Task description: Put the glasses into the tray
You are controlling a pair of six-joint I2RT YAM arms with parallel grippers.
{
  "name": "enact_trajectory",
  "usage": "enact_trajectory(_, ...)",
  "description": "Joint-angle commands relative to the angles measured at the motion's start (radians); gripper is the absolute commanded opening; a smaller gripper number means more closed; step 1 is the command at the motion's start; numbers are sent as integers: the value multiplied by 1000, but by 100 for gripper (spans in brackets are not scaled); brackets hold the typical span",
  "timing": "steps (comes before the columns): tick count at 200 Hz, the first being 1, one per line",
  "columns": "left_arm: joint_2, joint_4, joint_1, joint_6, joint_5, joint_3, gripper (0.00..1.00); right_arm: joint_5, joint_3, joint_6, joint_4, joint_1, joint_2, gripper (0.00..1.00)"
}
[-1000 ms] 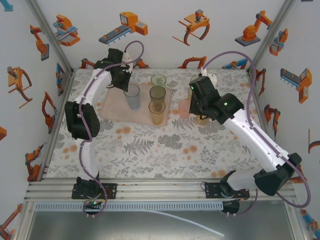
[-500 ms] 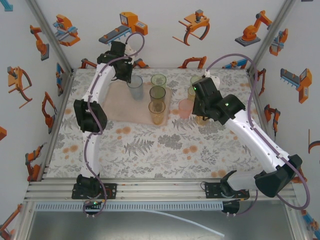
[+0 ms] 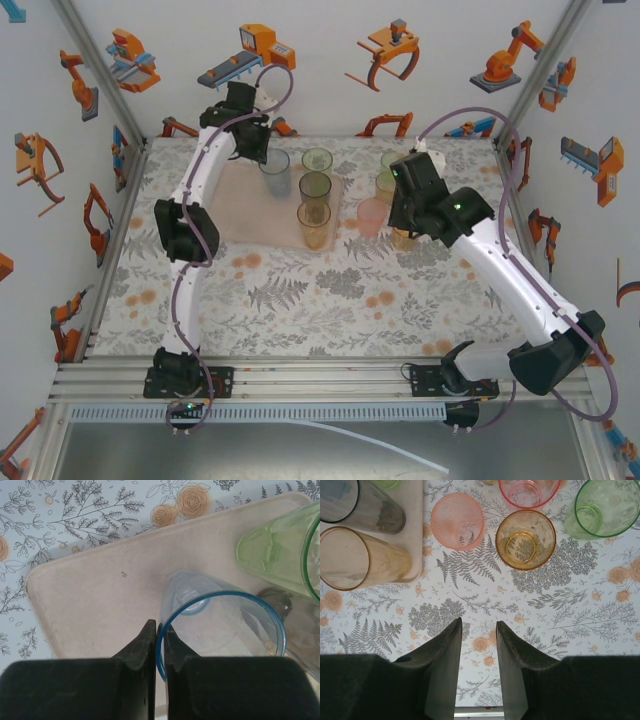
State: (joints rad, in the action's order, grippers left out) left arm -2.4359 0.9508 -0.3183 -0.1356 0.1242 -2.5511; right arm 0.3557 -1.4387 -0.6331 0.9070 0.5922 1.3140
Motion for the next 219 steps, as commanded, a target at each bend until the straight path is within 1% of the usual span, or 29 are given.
enact_trajectory(1,-18,-13,-10,13,15,-47,13,-3,4,-14,-11,-8,-2,35)
enact_trajectory(120,-54,-41,-27,11,17,-66,18,-14,-2,-12,-11,-19,10,36)
enact_trajectory(168,-65,-46,-29,11,18,-71,18,-19,-8,-14,-14,-20,23,36)
enact_trajectory(199,-71,-47,-28,13,20,-70,23,-23,-14,-11,-16,-19,34,36)
enact_trajectory(211,-72,-47,-29,12,22,-73,27,-24,-17,-10,-20,-20,40,36)
enact_trajectory(219,-71,-47,-30,12,24,-72,34,-24,-23,-7,-23,-22,46,36)
